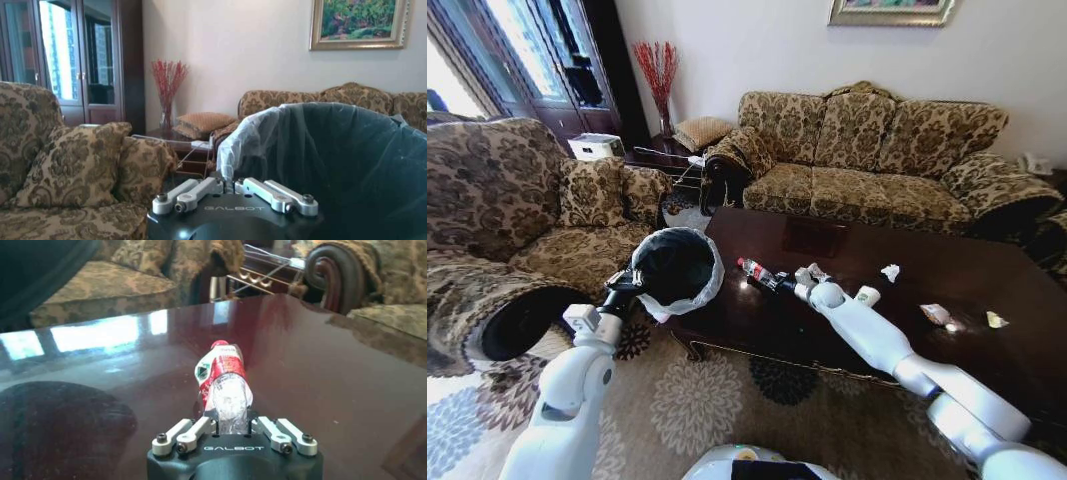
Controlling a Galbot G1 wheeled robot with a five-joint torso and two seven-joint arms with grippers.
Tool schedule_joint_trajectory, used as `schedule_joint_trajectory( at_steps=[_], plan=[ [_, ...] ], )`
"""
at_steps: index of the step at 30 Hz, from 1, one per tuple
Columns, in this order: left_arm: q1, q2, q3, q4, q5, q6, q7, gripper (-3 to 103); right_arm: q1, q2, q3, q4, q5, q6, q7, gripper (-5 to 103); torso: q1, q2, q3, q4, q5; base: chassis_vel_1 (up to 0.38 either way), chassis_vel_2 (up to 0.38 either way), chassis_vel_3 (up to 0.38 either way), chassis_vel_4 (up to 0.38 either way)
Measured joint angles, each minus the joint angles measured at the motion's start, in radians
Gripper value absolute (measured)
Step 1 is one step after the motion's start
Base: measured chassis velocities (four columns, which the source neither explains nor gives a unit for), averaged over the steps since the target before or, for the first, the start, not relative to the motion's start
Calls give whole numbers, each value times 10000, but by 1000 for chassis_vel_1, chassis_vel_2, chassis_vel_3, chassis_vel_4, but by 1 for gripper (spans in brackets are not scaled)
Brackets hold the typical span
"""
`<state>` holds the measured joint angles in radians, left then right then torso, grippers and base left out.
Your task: Move to the front of the table and place the trash on the table into the trash bin.
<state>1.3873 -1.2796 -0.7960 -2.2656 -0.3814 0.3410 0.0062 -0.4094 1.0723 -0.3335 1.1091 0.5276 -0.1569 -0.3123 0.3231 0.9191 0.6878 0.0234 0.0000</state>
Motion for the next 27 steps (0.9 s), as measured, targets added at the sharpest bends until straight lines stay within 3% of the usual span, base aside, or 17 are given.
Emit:
schedule_joint_trajectory(
  at_steps=[8, 14, 19, 23, 27],
  plan=[
    [-2, -21, 110, 38, -8, -6, 29, 3, -703, -218, 991, 1673, 305, -152, 1143, 18, 1, 0, 2, 0, 1, 0, 0, 0, 0],
    [-46, 187, 161, 44, -68, 119, 46, 3, -1297, -977, 2030, 4269, 945, -465, 1954, 18, 1, 0, 1, -1, 1, 0, 0, 0, 0],
    [-318, 845, 298, 286, -820, 640, -35, 3, -1457, -1808, 3158, 6993, 1886, -865, 2585, 18, 0, 0, 0, -6, -3, 0, 0, 0, 0],
    [-569, 1251, 338, 499, -1189, 960, -90, 3, -973, -2066, 3222, 8044, 2423, -1053, 2765, 18, 0, 0, 0, -4, 0, 0, 0, 0, 0],
    [-1114, 2074, 563, 807, -1841, 1533, -140, 3, 847, -2156, 1993, 9174, 3583, -1593, 3413, 18, 1, 0, 0, 2, -4, 0, 0, 0, 0]
  ],
)
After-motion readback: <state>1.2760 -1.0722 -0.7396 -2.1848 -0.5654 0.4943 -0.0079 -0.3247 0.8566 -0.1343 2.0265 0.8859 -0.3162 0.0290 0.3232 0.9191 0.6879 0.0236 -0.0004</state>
